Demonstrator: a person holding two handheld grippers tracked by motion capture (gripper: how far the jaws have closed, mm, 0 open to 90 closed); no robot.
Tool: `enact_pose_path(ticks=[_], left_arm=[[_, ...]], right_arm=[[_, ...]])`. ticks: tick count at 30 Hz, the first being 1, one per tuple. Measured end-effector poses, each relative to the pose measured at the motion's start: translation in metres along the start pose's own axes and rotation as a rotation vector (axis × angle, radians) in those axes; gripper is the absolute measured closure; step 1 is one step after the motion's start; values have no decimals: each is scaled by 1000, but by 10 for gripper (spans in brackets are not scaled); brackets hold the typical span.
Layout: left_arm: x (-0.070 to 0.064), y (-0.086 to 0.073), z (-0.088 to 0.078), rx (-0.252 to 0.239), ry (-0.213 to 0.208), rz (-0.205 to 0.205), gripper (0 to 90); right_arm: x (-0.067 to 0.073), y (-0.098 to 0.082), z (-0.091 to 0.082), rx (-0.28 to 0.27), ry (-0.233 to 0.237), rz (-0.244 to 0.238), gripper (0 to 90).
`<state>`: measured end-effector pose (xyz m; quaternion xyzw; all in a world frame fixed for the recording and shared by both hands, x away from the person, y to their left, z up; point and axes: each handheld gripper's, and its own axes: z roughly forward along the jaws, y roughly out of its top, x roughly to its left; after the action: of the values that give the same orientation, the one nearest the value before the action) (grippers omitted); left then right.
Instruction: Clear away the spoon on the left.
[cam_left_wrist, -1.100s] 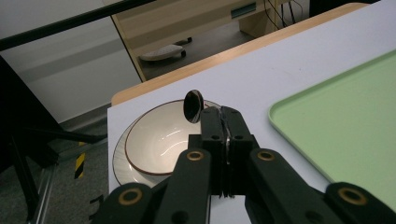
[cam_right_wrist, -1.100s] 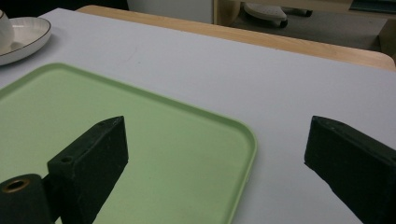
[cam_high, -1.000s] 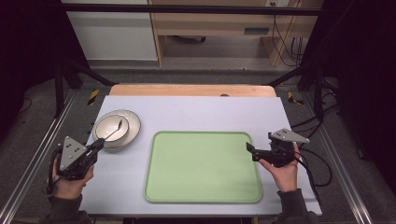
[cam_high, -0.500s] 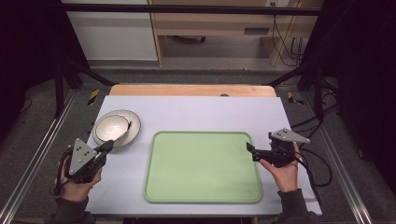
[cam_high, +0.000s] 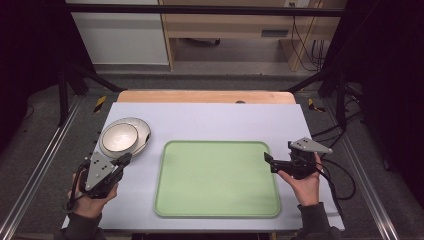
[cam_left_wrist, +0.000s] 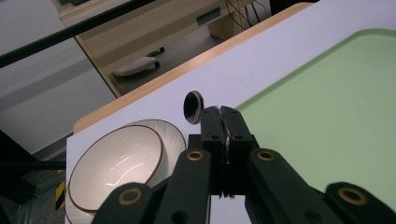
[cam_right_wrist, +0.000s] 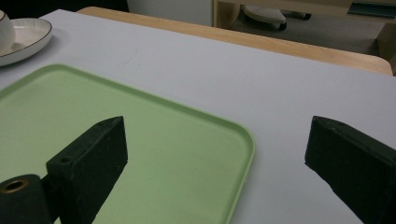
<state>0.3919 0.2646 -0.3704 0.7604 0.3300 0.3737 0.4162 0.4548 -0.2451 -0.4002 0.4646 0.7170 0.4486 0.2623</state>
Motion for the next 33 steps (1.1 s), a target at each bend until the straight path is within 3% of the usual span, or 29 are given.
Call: enact_pose_path(ticks=[16, 33], left_arm=[[-23, 2, 14, 23, -59, 52, 889], [-44, -3, 38, 78, -110, 102, 888]], right_arm=[[-1, 0, 0, 2, -3, -2, 50], [0, 0, 1, 11, -4, -3, 50]])
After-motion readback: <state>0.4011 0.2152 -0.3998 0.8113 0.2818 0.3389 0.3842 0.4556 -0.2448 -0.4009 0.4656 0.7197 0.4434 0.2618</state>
